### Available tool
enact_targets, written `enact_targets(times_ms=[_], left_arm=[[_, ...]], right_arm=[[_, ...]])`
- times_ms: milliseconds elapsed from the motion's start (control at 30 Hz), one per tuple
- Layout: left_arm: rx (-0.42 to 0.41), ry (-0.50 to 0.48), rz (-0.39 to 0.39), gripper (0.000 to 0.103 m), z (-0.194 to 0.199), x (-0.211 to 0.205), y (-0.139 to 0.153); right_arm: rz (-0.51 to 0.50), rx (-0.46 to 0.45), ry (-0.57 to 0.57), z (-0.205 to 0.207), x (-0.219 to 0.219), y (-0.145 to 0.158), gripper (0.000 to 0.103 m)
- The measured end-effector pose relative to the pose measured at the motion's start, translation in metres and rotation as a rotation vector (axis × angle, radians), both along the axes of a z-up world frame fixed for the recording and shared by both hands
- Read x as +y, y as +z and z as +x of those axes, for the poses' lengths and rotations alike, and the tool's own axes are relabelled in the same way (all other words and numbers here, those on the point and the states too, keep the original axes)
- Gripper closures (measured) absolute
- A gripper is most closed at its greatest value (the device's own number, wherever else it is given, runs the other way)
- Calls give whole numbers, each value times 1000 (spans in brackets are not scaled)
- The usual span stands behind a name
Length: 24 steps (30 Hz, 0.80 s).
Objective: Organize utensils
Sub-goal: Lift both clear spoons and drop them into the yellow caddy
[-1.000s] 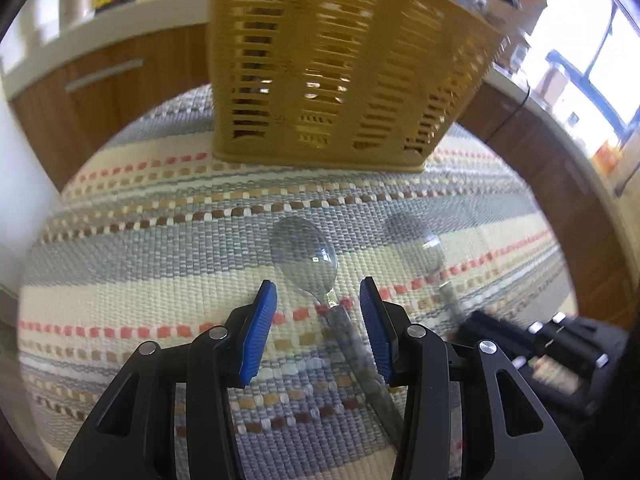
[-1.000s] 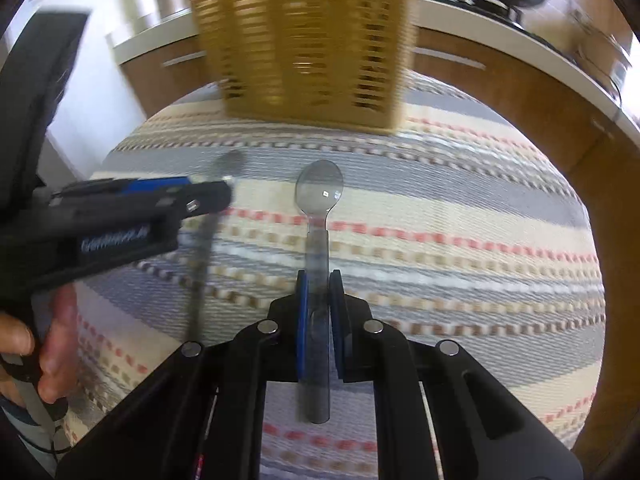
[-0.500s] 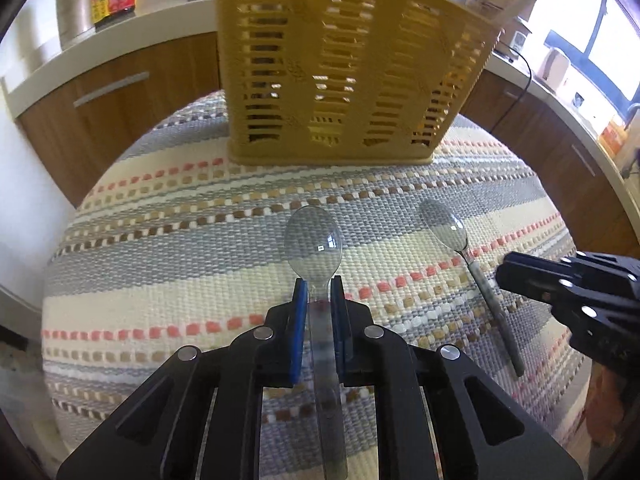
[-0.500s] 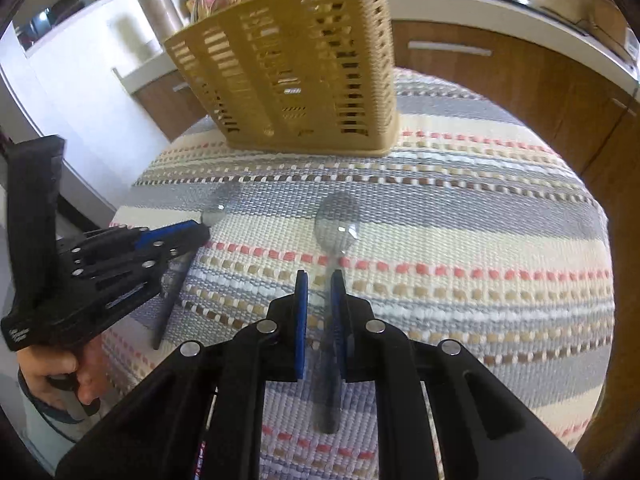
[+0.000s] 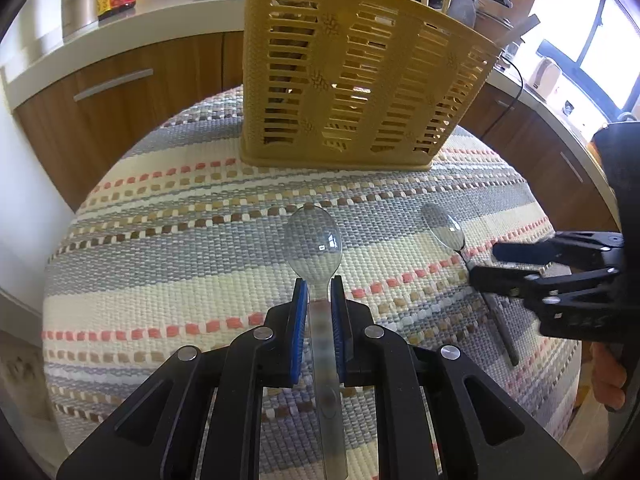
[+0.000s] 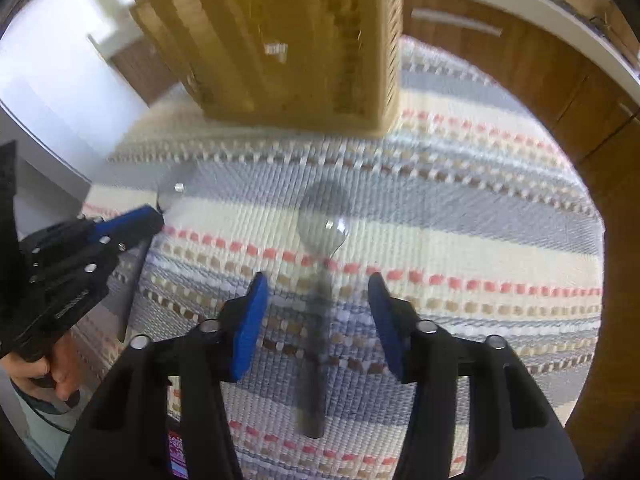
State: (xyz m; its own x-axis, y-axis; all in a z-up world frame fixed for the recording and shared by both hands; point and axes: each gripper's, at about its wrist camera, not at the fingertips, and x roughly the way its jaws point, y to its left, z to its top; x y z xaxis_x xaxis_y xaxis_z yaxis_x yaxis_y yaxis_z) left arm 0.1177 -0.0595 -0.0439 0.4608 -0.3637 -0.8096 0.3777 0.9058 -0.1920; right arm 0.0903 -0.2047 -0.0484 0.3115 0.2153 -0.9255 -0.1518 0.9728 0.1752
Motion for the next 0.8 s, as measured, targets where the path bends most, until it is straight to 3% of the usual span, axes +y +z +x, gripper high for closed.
enact_targets(times_ms=[100, 200, 300, 400, 533, 633, 800], left_arm=[[-13, -2, -5, 93, -2, 1, 5], [-35, 8, -17, 93, -5, 8, 13], [-80, 30, -52, 93, -8, 17, 29], [-160, 44, -114, 93, -14, 32, 59], [-305, 51, -190, 93, -20, 45, 110], [-406, 52, -257, 93, -15, 49, 148], [-544, 69, -344, 93, 6, 47, 191]], right_arm=[[-49, 39, 6, 9, 8, -4, 73], [-105, 49, 39, 15, 19, -5, 93], [-98, 38, 87, 14, 27, -1, 93], [21, -21, 131, 9, 27, 21, 93], [161, -185, 171, 1, 19, 77, 93], [241, -361, 179, -1, 9, 129, 93], [310, -602, 129, 7, -3, 187, 93]])
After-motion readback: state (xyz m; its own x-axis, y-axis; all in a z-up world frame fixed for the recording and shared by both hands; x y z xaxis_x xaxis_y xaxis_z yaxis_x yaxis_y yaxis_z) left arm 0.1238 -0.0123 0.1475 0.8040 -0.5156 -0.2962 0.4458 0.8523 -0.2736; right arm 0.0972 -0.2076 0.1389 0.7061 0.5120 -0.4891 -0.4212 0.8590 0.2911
